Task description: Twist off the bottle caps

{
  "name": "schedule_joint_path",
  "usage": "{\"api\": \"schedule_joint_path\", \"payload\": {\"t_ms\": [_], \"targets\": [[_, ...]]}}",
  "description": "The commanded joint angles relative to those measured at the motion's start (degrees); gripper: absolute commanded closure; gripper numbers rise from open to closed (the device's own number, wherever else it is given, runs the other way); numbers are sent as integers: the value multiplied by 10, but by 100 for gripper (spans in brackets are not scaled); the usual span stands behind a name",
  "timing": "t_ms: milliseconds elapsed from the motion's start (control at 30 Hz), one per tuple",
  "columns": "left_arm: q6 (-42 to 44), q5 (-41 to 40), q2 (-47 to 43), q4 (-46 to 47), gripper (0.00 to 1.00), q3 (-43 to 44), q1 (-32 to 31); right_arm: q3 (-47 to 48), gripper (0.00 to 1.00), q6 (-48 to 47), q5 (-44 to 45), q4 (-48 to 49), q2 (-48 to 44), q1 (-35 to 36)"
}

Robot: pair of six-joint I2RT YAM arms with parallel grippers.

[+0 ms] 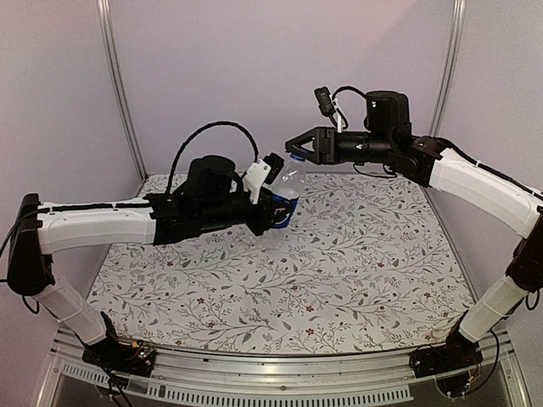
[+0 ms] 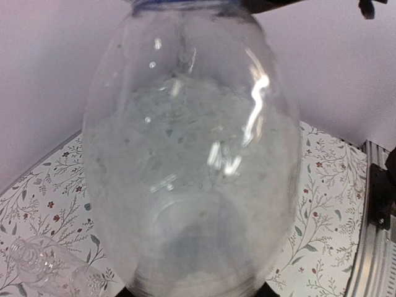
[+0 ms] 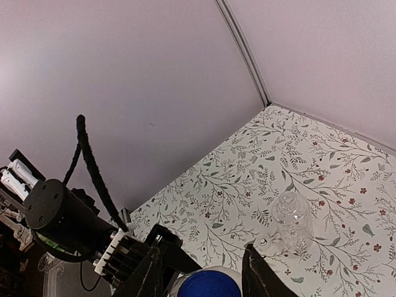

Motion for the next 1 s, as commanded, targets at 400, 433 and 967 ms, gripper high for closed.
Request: {"api": "schedule_joint_path", "payload": {"t_ms": [400,433,967], "targets": [[6,-4,2,-3,74,14,-10,-8,65,5,-22,15,3,5],[6,-4,2,-3,74,14,-11,-9,65,5,-22,16,3,6],[13,19,-6,-5,74,12,-9,-8,96,-31,-68,18,1,5]]}}
